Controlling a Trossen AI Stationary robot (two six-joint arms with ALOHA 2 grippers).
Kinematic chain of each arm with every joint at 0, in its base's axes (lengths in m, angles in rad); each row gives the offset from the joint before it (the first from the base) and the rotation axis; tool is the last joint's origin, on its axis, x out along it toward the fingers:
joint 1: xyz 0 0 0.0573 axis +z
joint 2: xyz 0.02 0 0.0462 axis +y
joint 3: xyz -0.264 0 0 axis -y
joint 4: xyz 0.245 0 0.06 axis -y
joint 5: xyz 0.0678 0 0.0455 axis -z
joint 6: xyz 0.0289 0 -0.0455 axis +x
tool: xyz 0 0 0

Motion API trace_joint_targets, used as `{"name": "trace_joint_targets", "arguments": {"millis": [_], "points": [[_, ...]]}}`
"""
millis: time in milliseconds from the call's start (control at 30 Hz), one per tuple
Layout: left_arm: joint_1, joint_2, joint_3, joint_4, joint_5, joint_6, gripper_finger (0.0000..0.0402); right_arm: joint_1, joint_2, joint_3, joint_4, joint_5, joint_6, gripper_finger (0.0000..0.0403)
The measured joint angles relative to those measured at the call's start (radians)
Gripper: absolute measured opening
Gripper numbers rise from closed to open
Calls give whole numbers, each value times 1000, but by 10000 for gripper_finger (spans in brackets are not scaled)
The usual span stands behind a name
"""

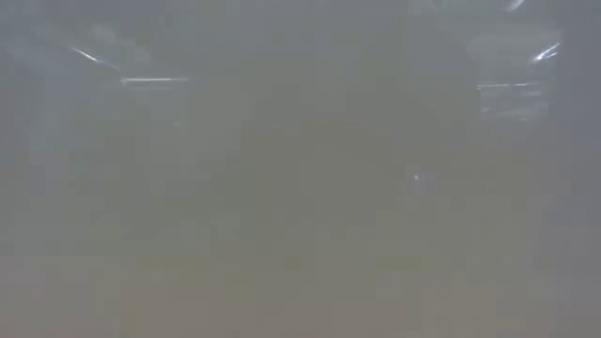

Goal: Sort blocks
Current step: Put the top left orange block into the top left bin

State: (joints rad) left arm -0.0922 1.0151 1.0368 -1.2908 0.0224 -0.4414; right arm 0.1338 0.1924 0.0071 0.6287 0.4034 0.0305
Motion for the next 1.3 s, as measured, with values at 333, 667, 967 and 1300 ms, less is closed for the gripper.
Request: {"name": "trace_joint_targets", "arguments": {"millis": [333,667,967,1300], "points": [[-80,-1,0,-67,27,-76,170,-42,92,7,59,0,-8,32],[-158,14,-41,-61,-51,-63,304,-51,163,23,59,-3,-8,32],[-178,20,-159,74,-100,-81,335,-51,176,23,74,-3,-25,30],[-178,19,-294,217,-129,-90,328,-51,176,23,74,-3,-26,30]]}}
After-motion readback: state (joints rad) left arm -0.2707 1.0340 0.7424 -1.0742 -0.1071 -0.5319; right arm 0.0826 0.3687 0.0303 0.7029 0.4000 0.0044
